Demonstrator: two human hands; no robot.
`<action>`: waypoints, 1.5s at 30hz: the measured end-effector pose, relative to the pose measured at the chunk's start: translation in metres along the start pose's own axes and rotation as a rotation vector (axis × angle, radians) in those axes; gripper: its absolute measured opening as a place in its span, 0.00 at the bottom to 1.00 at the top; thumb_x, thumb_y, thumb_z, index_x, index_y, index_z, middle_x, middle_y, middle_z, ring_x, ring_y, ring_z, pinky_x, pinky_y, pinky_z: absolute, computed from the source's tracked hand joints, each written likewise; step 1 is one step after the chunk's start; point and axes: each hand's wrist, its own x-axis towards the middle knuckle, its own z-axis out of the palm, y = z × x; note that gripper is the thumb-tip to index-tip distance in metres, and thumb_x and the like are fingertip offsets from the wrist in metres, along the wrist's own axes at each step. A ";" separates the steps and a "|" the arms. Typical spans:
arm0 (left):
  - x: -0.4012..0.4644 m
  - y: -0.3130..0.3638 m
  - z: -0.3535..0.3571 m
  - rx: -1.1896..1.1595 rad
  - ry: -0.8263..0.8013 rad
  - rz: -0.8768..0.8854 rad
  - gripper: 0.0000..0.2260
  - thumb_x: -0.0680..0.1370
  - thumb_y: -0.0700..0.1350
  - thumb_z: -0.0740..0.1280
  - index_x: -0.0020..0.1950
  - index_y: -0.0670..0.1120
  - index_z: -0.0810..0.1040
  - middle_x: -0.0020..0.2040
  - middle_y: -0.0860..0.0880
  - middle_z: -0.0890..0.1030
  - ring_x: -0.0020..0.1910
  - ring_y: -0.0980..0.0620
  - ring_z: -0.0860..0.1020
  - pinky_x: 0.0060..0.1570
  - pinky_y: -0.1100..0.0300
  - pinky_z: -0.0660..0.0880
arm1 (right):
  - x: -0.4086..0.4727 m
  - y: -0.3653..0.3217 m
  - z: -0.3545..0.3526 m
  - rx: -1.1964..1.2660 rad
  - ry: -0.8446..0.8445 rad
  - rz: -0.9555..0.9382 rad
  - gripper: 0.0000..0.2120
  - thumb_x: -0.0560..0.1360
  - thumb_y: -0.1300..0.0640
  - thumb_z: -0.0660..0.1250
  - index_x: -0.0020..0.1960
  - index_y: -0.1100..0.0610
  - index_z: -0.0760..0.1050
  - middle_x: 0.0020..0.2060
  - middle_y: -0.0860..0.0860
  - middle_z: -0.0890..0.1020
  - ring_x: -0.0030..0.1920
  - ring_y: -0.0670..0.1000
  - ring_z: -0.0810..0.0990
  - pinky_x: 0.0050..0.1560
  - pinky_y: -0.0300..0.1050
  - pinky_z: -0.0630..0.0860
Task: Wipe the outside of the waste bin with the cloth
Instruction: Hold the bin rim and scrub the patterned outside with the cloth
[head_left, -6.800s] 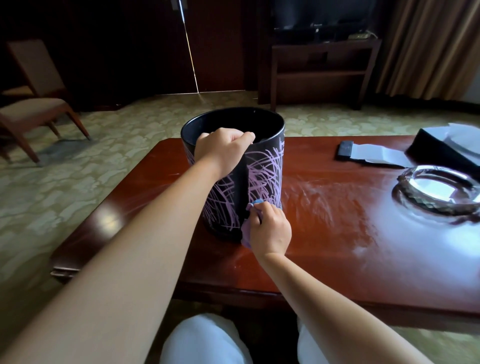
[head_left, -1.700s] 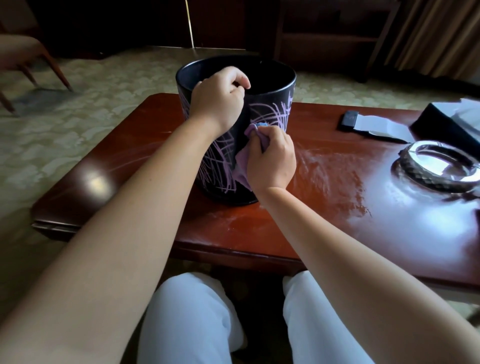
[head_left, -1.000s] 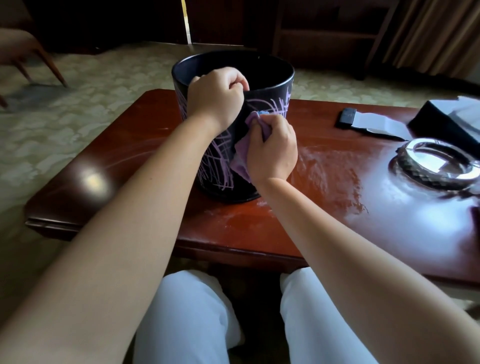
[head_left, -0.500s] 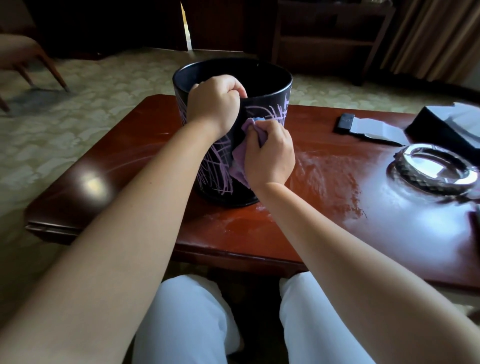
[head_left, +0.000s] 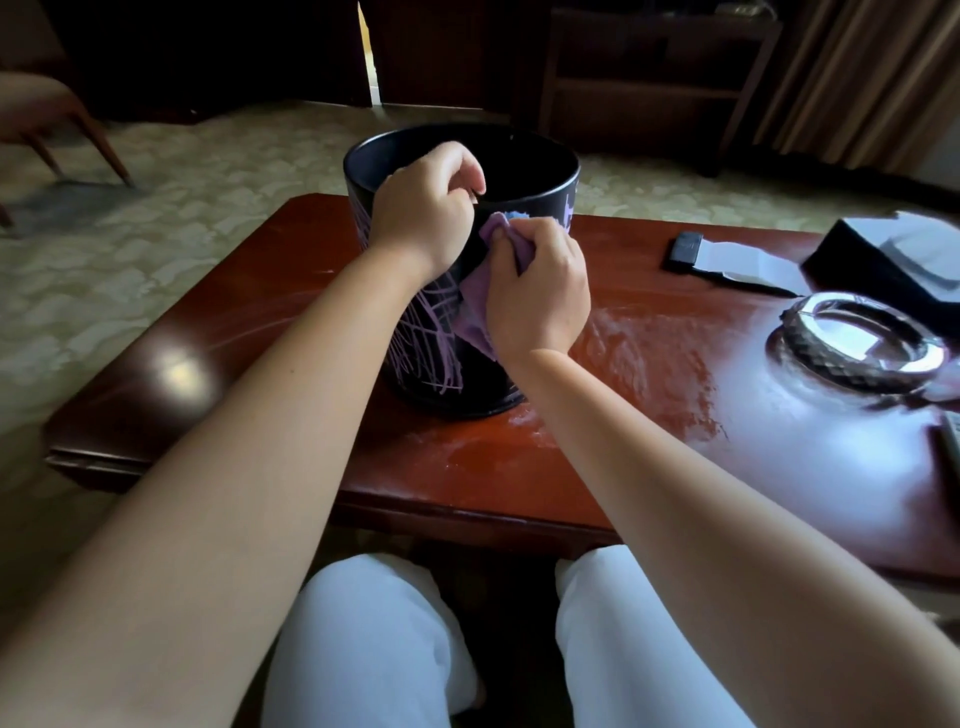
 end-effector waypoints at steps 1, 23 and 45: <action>0.000 -0.001 0.000 -0.010 0.004 -0.001 0.10 0.74 0.36 0.58 0.44 0.50 0.73 0.38 0.55 0.75 0.44 0.50 0.75 0.47 0.57 0.70 | -0.001 0.000 0.001 -0.003 0.000 0.024 0.06 0.76 0.54 0.65 0.46 0.56 0.78 0.44 0.47 0.81 0.48 0.47 0.75 0.35 0.36 0.58; 0.000 0.002 0.010 0.251 0.044 0.086 0.12 0.78 0.56 0.60 0.39 0.52 0.75 0.45 0.54 0.75 0.49 0.51 0.75 0.59 0.58 0.58 | -0.018 0.026 0.003 -0.056 -0.066 0.251 0.07 0.77 0.53 0.63 0.50 0.54 0.78 0.47 0.48 0.81 0.51 0.49 0.77 0.39 0.39 0.62; -0.002 -0.008 0.028 0.288 0.282 0.200 0.17 0.77 0.56 0.58 0.44 0.47 0.81 0.45 0.49 0.80 0.49 0.48 0.75 0.53 0.56 0.61 | -0.059 0.085 0.007 -0.159 -0.305 0.623 0.09 0.77 0.51 0.62 0.53 0.53 0.78 0.48 0.49 0.82 0.51 0.50 0.79 0.42 0.38 0.65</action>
